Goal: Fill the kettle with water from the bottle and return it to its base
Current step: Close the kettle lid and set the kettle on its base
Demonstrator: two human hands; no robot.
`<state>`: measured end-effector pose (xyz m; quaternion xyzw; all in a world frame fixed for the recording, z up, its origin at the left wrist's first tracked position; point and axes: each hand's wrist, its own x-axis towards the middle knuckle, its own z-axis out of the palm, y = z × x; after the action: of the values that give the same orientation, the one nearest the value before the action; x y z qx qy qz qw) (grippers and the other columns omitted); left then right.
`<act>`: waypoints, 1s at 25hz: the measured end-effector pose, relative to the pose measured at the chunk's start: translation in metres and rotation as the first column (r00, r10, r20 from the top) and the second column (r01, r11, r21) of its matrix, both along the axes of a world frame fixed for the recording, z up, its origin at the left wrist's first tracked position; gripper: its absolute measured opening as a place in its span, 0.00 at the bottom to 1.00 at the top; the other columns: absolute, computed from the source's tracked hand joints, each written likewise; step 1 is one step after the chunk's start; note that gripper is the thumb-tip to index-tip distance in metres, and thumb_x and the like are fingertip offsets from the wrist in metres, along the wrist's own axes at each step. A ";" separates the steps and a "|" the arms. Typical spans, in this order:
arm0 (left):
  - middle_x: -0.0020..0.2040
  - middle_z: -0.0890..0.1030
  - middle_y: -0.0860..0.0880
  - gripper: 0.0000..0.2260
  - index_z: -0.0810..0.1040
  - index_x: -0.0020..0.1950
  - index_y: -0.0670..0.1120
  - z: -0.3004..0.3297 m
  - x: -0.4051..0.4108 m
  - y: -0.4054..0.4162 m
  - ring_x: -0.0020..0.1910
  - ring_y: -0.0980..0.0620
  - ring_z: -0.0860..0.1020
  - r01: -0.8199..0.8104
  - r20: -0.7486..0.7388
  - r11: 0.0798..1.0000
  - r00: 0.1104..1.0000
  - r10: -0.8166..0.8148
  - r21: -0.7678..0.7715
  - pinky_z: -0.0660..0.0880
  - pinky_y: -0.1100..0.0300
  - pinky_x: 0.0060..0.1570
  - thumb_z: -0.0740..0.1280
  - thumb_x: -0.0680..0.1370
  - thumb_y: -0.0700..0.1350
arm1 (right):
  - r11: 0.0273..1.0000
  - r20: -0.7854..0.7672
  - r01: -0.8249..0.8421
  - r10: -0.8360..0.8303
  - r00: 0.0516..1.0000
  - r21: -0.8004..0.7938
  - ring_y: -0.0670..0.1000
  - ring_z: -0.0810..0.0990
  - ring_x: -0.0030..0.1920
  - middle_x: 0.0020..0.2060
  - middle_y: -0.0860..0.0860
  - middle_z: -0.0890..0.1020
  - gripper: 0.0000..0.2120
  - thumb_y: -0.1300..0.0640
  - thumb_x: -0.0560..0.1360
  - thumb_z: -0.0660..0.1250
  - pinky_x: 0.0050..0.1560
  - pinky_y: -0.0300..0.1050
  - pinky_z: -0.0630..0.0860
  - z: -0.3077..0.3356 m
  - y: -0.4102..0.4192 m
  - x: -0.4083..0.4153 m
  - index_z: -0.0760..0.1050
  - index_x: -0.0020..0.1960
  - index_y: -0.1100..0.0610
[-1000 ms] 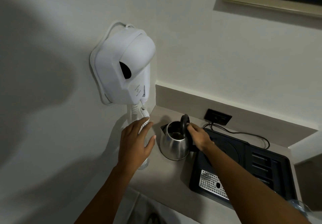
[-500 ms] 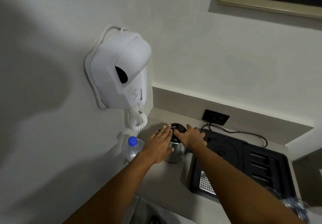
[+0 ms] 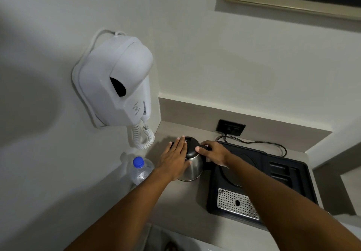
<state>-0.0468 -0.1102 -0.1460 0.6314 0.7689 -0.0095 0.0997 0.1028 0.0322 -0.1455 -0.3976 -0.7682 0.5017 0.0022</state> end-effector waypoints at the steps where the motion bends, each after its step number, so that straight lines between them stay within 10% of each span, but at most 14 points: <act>1: 0.81 0.42 0.43 0.31 0.46 0.79 0.40 0.002 -0.001 0.003 0.79 0.46 0.43 -0.005 0.005 1.000 1.000 0.005 0.003 0.46 0.47 0.78 0.54 0.83 0.56 | 1.000 -0.038 -0.007 0.007 0.999 -0.009 0.53 0.84 0.51 0.52 0.53 0.84 0.23 0.39 0.74 0.68 0.52 0.46 0.81 0.001 -0.001 0.000 0.78 0.60 0.55; 10: 0.79 0.59 0.47 0.29 0.55 0.78 0.44 0.021 0.019 0.023 0.79 0.50 0.53 -0.080 0.243 0.968 0.970 0.021 0.237 0.54 0.50 0.77 0.61 0.81 0.53 | 0.984 -0.369 0.171 -0.174 0.913 -0.042 0.45 0.85 0.45 0.44 0.48 0.87 0.14 0.46 0.74 0.71 0.43 0.35 0.77 0.018 -0.002 0.041 0.83 0.54 0.53; 25: 0.80 0.56 0.48 0.27 0.57 0.78 0.44 0.031 0.143 0.096 0.79 0.51 0.50 0.189 0.062 0.946 0.975 -0.212 0.262 0.56 0.51 0.74 0.59 0.82 0.51 | 0.931 -0.457 0.353 -0.355 0.815 -0.094 0.53 0.83 0.49 0.50 0.62 0.85 0.09 0.59 0.77 0.68 0.54 0.44 0.78 0.021 0.075 0.186 0.82 0.53 0.63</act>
<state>0.0966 -0.0146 -0.1155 0.7137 0.6903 0.1073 0.0509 0.2885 0.1068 -0.1245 -0.4009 -0.6562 0.5751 0.2792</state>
